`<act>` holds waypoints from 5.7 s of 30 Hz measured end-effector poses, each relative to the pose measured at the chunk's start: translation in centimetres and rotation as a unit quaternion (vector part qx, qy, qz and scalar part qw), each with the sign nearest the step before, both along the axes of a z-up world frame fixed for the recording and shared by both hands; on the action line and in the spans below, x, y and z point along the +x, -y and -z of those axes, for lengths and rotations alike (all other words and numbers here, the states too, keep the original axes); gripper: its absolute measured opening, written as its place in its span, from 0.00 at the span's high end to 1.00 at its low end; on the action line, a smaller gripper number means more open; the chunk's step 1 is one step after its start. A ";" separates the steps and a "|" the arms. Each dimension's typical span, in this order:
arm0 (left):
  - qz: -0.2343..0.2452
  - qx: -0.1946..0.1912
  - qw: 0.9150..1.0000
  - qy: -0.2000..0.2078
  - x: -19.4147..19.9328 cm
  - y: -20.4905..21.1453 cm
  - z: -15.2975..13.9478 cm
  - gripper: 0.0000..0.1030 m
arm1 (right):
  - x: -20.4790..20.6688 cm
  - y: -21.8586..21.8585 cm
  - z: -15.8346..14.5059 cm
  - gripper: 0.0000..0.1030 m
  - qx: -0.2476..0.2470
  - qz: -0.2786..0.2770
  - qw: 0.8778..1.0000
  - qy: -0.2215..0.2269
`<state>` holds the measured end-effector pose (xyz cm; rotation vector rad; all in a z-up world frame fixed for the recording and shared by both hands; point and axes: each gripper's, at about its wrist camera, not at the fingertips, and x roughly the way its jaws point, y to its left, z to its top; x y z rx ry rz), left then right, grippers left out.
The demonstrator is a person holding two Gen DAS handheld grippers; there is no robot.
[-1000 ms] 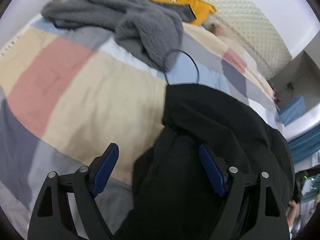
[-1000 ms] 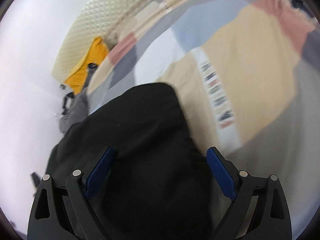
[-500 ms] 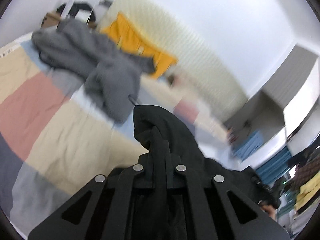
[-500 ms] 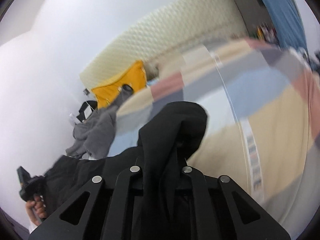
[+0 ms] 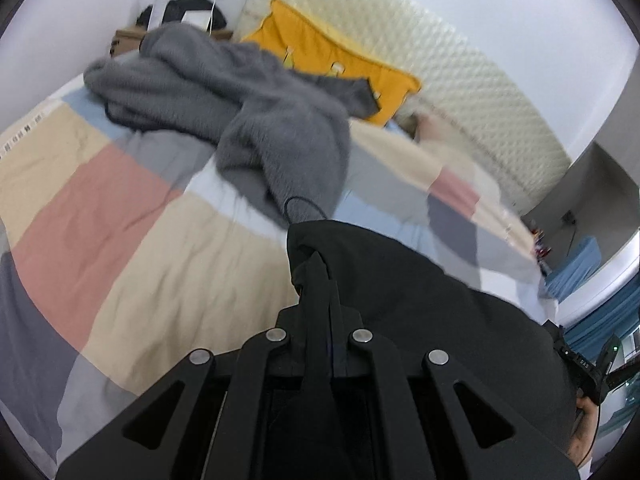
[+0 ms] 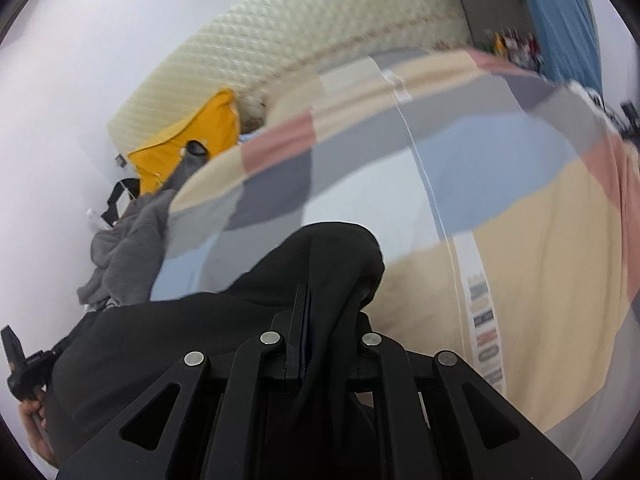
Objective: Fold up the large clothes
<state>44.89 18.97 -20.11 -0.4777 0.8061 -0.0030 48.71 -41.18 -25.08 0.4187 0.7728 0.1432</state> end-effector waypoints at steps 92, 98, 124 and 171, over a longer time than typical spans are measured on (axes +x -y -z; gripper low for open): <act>0.097 0.177 0.967 0.153 -37.4 12.9 -15.9 0.00 | -45.1 -19.7 -18.3 0.00 -0.148 -0.049 0.962 0.225; 0.103 0.178 0.968 0.143 -37.2 13.3 -15.3 0.00 | -44.9 -19.9 -17.3 0.00 -0.161 -0.047 0.963 0.211; 0.108 0.181 0.971 0.113 -36.1 14.7 -14.7 0.00 | -43.8 -19.4 -15.4 0.00 -0.180 -0.029 0.967 0.176; 0.109 0.194 0.965 0.136 -37.2 15.3 -15.2 0.00 | -44.4 -18.9 -16.2 0.00 -0.161 -0.020 0.969 0.188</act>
